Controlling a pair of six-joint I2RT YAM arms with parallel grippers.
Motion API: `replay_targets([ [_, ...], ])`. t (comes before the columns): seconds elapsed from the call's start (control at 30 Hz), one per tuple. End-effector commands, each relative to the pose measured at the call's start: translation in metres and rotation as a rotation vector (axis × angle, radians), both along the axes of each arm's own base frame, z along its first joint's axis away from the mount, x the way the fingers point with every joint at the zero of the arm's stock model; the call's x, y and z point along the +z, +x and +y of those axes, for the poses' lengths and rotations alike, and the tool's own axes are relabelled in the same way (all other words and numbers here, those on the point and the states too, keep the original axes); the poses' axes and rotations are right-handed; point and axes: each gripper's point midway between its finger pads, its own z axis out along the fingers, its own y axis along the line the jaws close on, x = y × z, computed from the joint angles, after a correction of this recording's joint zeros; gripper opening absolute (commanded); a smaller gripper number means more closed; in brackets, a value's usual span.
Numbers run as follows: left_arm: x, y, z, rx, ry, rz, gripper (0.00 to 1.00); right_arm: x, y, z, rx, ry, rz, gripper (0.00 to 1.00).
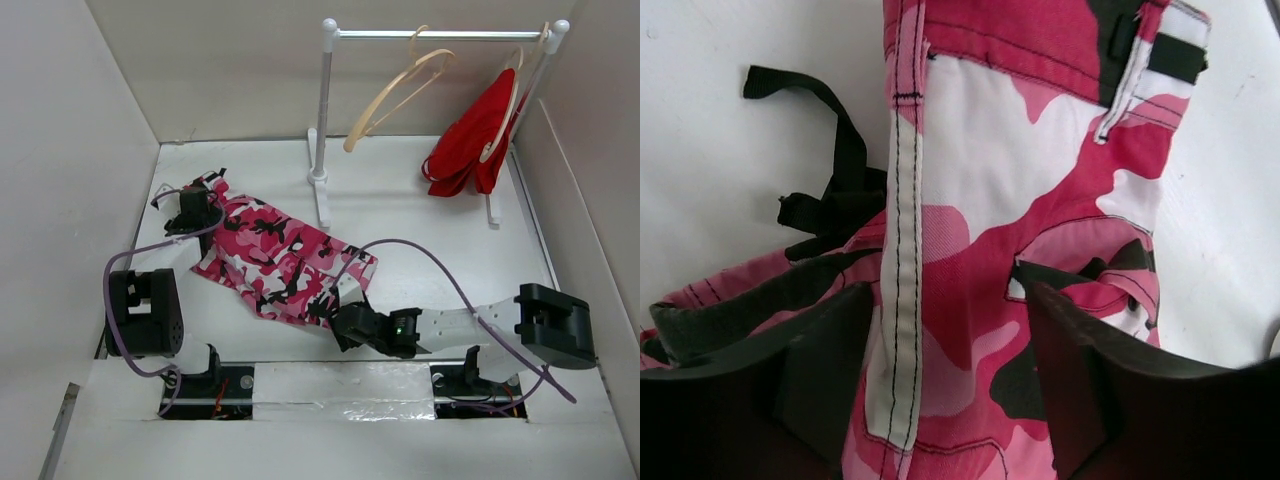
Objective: Place the trousers on the hanger
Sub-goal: Fold the trousers at the center of the board.
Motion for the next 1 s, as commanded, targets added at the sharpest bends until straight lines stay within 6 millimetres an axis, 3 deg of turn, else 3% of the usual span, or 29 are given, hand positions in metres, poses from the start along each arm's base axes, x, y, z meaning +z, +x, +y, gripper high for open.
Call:
replay_targets([
  [0.0,0.01,0.014,0.001,-0.007,0.004,-0.04,0.57,0.033,0.012,0.033,-0.008,0.073,-0.074,0.64],
  [0.17,0.009,0.015,-0.001,-0.012,-0.009,-0.052,0.38,0.035,0.011,0.038,-0.012,0.002,-0.118,0.64],
  [0.23,0.008,0.014,0.0,-0.005,-0.01,-0.052,0.29,0.038,0.01,0.039,-0.012,-0.014,-0.129,0.67],
  [0.27,0.008,0.015,0.0,0.0,-0.014,-0.054,0.2,0.037,0.008,0.042,-0.006,-0.025,-0.138,0.68],
  [0.37,0.009,0.015,0.0,0.002,-0.017,-0.052,0.09,0.034,0.006,0.052,0.022,-0.062,-0.145,0.82],
  [0.47,0.014,0.016,-0.001,0.002,-0.021,-0.063,0.0,0.035,0.008,0.064,0.046,-0.063,-0.156,0.83],
  [0.67,0.023,0.014,-0.004,0.002,-0.041,-0.081,0.0,0.021,0.022,0.068,0.027,-0.128,-0.181,0.79],
  [0.77,0.033,0.012,-0.004,0.004,-0.044,-0.084,0.0,0.025,0.029,0.057,-0.036,-0.162,-0.204,0.58],
  [0.83,0.046,0.007,-0.001,0.018,-0.031,-0.087,0.0,0.026,0.029,0.043,-0.063,-0.17,-0.208,0.38],
  [0.9,0.053,0.001,0.003,0.038,-0.022,-0.092,0.0,0.04,0.03,0.032,-0.103,-0.118,-0.215,0.23],
  [0.97,0.058,-0.014,0.004,0.055,-0.027,-0.104,0.0,0.036,0.032,0.011,-0.144,-0.118,-0.212,0.2],
])
